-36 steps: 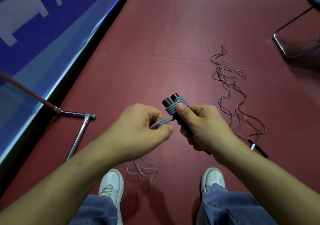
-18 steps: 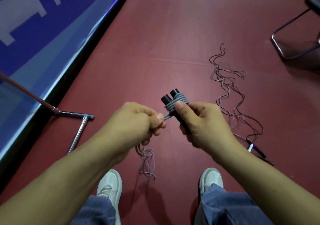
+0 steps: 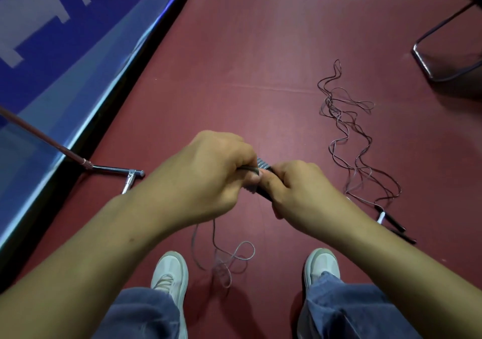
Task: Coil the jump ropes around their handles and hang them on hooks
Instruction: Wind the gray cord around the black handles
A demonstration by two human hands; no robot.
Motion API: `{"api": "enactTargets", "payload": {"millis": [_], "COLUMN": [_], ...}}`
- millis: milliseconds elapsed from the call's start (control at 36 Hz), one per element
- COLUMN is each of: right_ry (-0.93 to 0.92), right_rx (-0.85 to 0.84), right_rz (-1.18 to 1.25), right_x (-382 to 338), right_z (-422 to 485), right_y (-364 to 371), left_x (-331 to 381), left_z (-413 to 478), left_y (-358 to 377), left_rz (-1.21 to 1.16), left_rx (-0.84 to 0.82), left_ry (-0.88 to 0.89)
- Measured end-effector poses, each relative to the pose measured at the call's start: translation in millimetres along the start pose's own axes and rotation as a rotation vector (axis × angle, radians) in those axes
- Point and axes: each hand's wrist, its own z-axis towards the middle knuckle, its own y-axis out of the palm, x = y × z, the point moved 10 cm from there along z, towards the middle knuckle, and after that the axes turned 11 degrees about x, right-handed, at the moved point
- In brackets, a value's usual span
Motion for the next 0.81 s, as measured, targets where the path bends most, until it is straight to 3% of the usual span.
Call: {"api": "enactTargets", "payload": {"millis": [83, 306, 611, 806], "right_ry": [-0.002, -0.027, -0.155, -0.199], "right_rx": [-0.070, -0.212, -0.326, -0.384], "right_rz": [-0.023, 0.085, -0.107, -0.034], "right_x": [-1.0, -12.4, -17.6, -17.4], "right_z": [-6.6, -16.5, -27.5, -31.5], "right_y": [5.9, 10.3, 30.4, 27.8], "left_x": [5.2, -19.1, 6.5, -12.3], "left_z": [5.0, 6.9, 2.2, 3.0], "left_y": [-5.2, 11.4, 31.8, 32.1], "left_rz": [-0.060, -0.323, -0.218, -0.365], "left_rx": [0.024, -0.091, -0.248, -0.261], "left_ry": [0.079, -0.097, 0.060, -0.178]}}
